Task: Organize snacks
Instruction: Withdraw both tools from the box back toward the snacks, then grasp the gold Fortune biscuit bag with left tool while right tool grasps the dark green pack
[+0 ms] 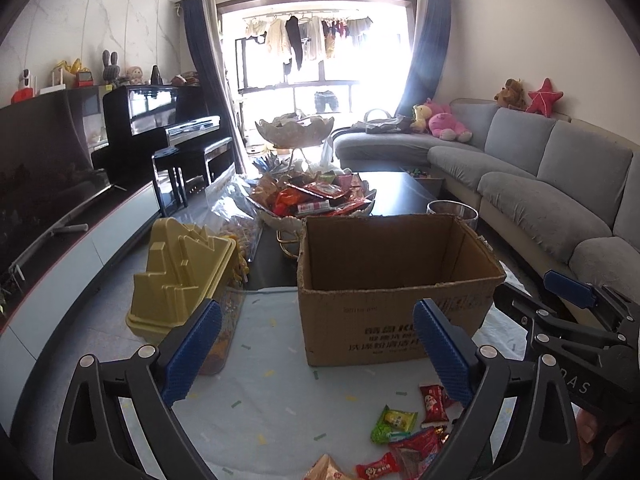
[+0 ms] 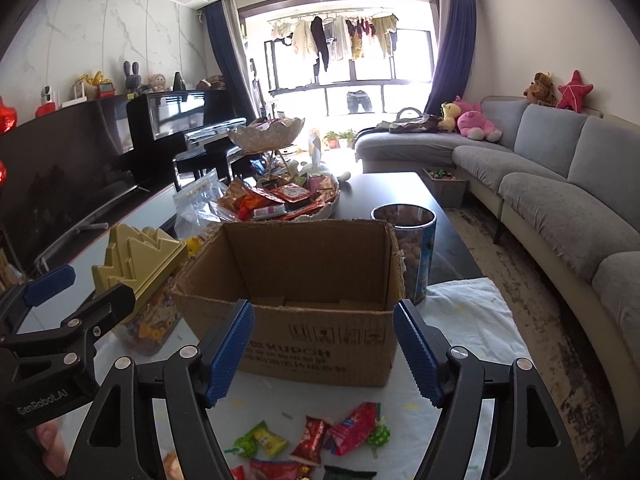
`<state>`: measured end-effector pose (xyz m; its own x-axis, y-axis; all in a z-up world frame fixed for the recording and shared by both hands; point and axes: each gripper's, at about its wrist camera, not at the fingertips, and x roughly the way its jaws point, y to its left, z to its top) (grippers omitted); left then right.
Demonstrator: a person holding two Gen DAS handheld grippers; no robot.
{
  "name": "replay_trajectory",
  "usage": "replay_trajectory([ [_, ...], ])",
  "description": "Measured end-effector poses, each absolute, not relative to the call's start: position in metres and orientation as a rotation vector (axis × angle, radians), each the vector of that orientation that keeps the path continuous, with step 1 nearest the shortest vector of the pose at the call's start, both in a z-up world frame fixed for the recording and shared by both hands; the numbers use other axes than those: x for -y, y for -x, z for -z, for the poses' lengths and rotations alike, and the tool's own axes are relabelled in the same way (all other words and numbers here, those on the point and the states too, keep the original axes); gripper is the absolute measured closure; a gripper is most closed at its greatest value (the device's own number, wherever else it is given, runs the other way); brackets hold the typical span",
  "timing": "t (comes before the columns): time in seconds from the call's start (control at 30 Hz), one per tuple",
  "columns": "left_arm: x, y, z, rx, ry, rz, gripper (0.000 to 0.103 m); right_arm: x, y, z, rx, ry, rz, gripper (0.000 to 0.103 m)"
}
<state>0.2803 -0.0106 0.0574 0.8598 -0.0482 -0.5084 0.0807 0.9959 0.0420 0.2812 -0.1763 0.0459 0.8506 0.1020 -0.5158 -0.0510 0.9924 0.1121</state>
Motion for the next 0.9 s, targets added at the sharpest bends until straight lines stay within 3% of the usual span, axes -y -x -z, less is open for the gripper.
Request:
replay_trajectory([
  [0.9,-0.005,-0.221,0.053,-0.836,-0.004,0.011,0.005,0.174,-0.219,0.054,-0.841,-0.062,-0.050,0.029],
])
